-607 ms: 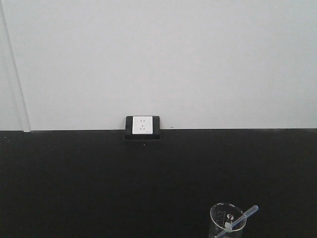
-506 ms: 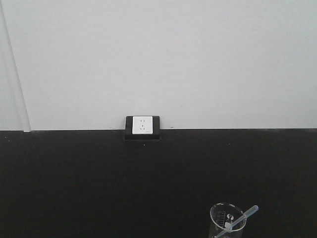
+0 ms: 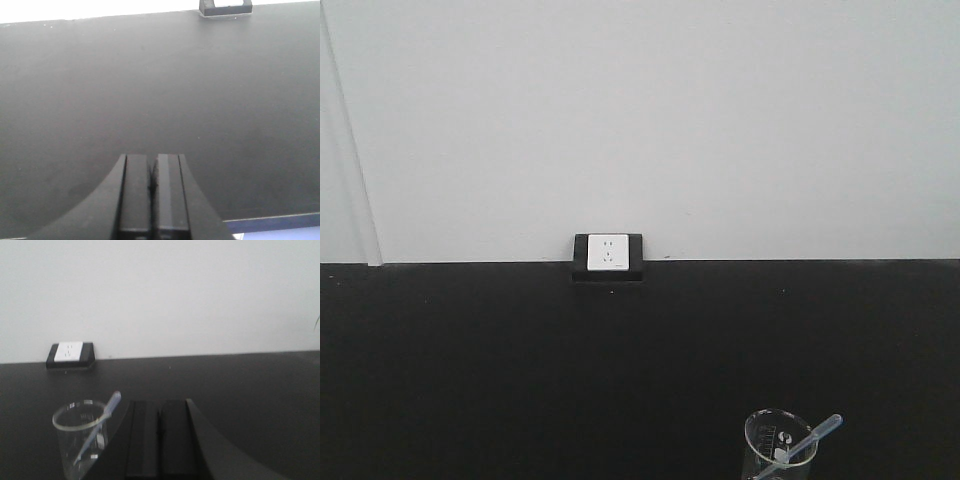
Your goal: Grab transparent chemical and place on left bench
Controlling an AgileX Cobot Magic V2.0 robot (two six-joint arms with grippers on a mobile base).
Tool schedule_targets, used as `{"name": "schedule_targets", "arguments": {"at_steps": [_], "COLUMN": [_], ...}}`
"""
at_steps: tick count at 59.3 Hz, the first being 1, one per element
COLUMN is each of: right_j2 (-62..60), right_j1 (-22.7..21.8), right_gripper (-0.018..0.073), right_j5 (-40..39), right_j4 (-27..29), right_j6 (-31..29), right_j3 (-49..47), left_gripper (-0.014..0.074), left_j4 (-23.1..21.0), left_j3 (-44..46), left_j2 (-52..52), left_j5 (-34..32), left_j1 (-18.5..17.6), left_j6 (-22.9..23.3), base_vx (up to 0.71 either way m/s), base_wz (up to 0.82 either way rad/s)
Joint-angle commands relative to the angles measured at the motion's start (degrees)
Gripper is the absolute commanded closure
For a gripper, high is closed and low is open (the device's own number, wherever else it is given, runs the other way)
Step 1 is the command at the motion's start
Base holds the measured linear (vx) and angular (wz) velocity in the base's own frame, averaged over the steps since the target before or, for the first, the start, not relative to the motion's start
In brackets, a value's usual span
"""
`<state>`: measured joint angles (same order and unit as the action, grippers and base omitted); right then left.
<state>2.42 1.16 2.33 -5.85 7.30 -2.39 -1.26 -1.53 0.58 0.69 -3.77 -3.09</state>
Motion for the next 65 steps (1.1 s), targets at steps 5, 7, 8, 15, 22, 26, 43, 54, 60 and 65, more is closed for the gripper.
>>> {"name": "schedule_targets", "arguments": {"at_steps": [5, 7, 8, 15, 22, 26, 43, 54, 60, 65], "right_j2": [11.84, 14.95, 16.2, 24.39, 30.09, 32.36, 39.06, 41.19, 42.46, 43.83], "right_j1": [-0.12, -0.12, -0.12, -0.12, -0.12, -0.12, -0.12, -0.12, -0.12, -0.12], "right_gripper": [0.0567, 0.0567, 0.0567, 0.0567, 0.0567, 0.0564, 0.0492, 0.0335, 0.019, 0.0056], "right_j5": [-6.88, -8.06, -8.74, -14.54, -17.6, -19.78, -23.7, -25.18, -26.82, -28.99], "right_j4": [-0.57, -0.57, -0.57, -0.52, -0.16, -0.02, -0.11, -0.39, -1.19, -2.05], "right_j6": [-2.84, -2.95, -2.95, -2.76, -2.75, -2.7, -2.57, -2.57, -2.57, -2.57], "right_j3": [-10.92, -13.05, -13.86, -18.71, -21.35, -21.75, -21.64, -21.64, -21.64, -21.64], "left_gripper": [0.06, 0.06, 0.06, 0.06, 0.06, 0.06, 0.06, 0.06, 0.06, 0.06], "left_j4": [-0.04, -0.04, -0.04, -0.04, -0.04, -0.04, -0.04, -0.04, -0.04, -0.04], "left_j3": [-0.93, -0.93, -0.93, -0.93, -0.93, -0.93, -0.93, -0.93, -0.93, -0.93], "left_j2": [1.1, 1.1, 1.1, 1.1, 1.1, 1.1, 1.1, 1.1, 1.1, 1.1], "left_j5": [-4.49, -4.49, -4.49, -4.49, -4.49, -4.49, -4.49, -4.49, -4.49, -4.49], "left_j1": [-0.1, -0.1, -0.1, -0.1, -0.1, -0.1, -0.1, -0.1, -0.1, -0.1], "left_j6": [0.45, 0.45, 0.45, 0.45, 0.45, 0.45, 0.45, 0.45, 0.45, 0.45], "base_vx": [0.0, 0.0, 0.0, 0.0, 0.0, 0.0, 0.0, 0.0, 0.0, 0.0], "base_wz": [0.0, 0.0, 0.0, 0.0, 0.0, 0.0, 0.0, 0.0, 0.0, 0.0]}}
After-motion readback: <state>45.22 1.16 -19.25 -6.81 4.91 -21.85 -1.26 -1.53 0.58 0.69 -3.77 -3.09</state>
